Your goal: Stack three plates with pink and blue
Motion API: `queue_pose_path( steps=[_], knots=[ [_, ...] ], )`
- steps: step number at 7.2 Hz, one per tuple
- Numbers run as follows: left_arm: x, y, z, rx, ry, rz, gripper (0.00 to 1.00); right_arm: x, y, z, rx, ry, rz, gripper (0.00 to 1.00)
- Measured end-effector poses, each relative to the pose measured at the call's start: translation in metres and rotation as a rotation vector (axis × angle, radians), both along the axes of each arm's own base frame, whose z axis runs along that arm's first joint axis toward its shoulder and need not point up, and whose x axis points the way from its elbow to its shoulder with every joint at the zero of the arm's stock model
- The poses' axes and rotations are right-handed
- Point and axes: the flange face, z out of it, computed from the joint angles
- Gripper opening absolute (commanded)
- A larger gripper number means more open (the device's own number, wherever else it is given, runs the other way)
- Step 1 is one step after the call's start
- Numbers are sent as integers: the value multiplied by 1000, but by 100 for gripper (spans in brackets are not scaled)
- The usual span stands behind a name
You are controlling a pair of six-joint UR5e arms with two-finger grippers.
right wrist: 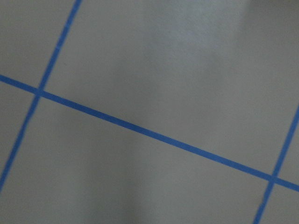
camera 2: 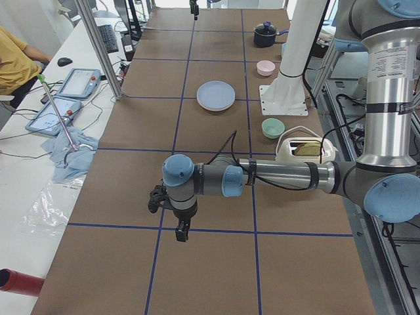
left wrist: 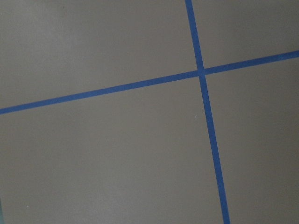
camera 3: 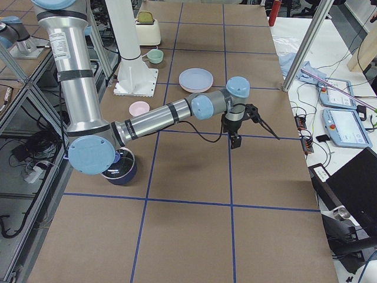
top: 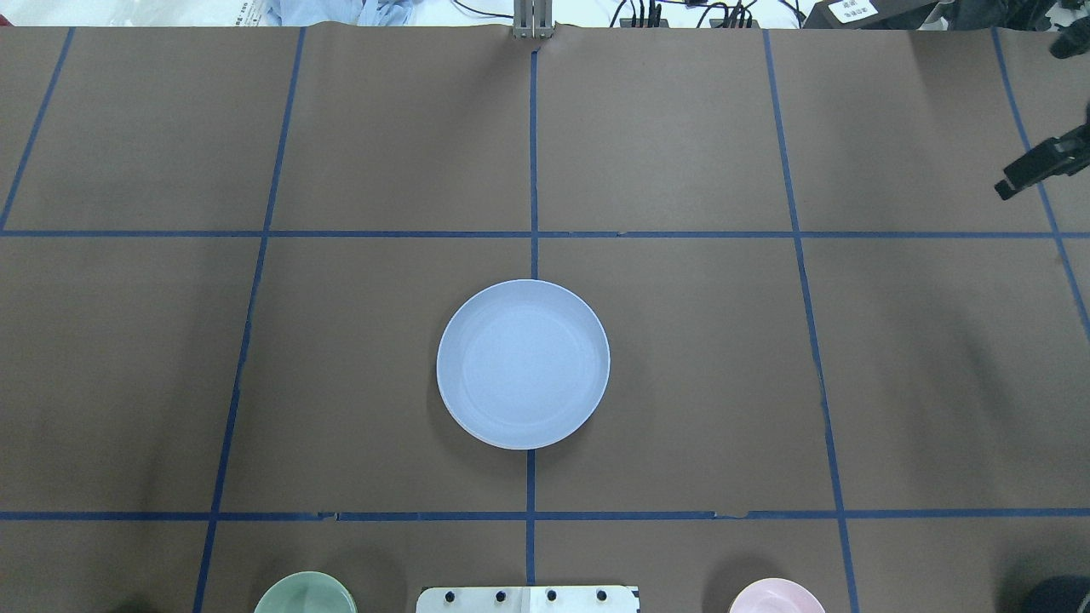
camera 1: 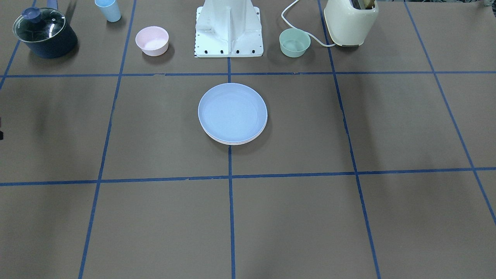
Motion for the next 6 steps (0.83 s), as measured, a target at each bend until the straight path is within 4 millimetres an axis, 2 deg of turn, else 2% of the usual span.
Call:
queue_pose_path(
  steps=[1,2,3,4,6],
  knots=[
    [3,0,-3,-7,46,-2,100,39,18,49,-9,16,-31,100],
    [6,-1,-8,-4,75,-3,100,70,42,89,-19,29,-51,100],
    [7,-4,-11,1,87,-3,100,92,67,120,-43,40,-52,100],
    [7,-6,-12,5,93,-2,100,107,88,141,-72,48,-39,100],
    [7,-5,-13,9,97,-2,100,126,105,153,-97,48,2,100]
  ],
)
